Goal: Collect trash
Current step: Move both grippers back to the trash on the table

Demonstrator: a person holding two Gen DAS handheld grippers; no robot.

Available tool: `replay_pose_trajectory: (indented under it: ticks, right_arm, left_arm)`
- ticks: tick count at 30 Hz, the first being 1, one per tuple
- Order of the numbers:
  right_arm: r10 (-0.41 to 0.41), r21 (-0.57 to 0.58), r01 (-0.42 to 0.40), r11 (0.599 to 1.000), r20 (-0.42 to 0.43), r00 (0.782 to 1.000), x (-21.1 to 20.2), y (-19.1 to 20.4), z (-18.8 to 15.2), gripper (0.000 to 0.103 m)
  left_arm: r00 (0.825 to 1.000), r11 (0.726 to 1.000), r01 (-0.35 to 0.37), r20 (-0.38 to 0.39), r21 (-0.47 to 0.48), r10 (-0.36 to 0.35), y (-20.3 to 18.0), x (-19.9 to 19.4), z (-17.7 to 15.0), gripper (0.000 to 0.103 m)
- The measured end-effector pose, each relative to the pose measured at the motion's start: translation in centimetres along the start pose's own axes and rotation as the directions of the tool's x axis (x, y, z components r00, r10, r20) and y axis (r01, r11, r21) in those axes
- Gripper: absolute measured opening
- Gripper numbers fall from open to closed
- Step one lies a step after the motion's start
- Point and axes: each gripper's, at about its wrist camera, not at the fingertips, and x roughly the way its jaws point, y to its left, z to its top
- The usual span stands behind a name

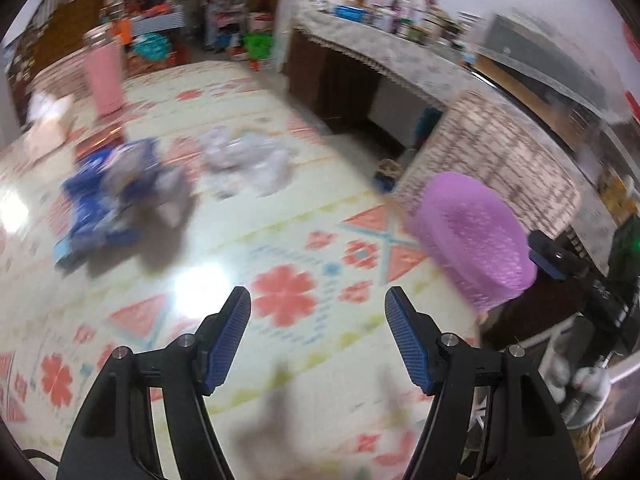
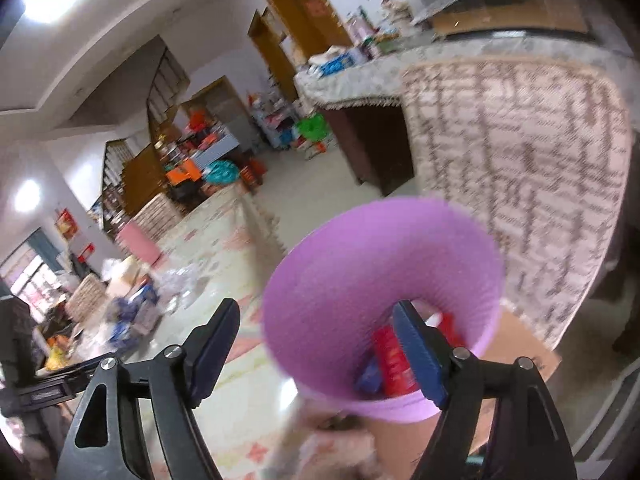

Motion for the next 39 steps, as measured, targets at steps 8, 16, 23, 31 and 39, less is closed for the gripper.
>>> replay_pose_trajectory:
  ticks: [8,16,23,31,39]
  right_arm:
    - [0.037,-0.074,-0.041,0.996,-0.055,0.998,1.3,5.2,-2.7,0.087]
    - [0.104,-0.13,-0.126,0.984,-0.162,0.981,5.3,10.9,-5.4,0.087]
    - [0.161,-0.165,-0.202,0.966,-0.23,0.96,9.6,15.5,-7.0,0.087]
    - [0.165,-0.188,-0.224,0.956,-0.284,0.945,12.9,17.4,-7.3,0.087]
    - [0.19,-0.144,-0.241,0.96,-0.298,0.936,13.3,16.9,-7.2,0.087]
  left_arm:
    - [0.994,0.985,-0.108,-0.003,-0.136,0.108,7.7,-2.1,-3.3,0.071]
    - [0.983,0.954,-0.17,0.021,-0.245,0.18,13.3,-4.1,-5.4,0.071]
    - [0.978,0.945,-0.193,0.03,-0.264,0.208,15.8,-4.0,-3.5,0.071]
    - [0.972,0.946,-0.222,0.02,-0.235,0.233,17.1,-0.9,1.2,0.071]
    - [0.963,0.945,-0.262,0.001,-0.194,0.268,17.9,3.0,5.1,0.071]
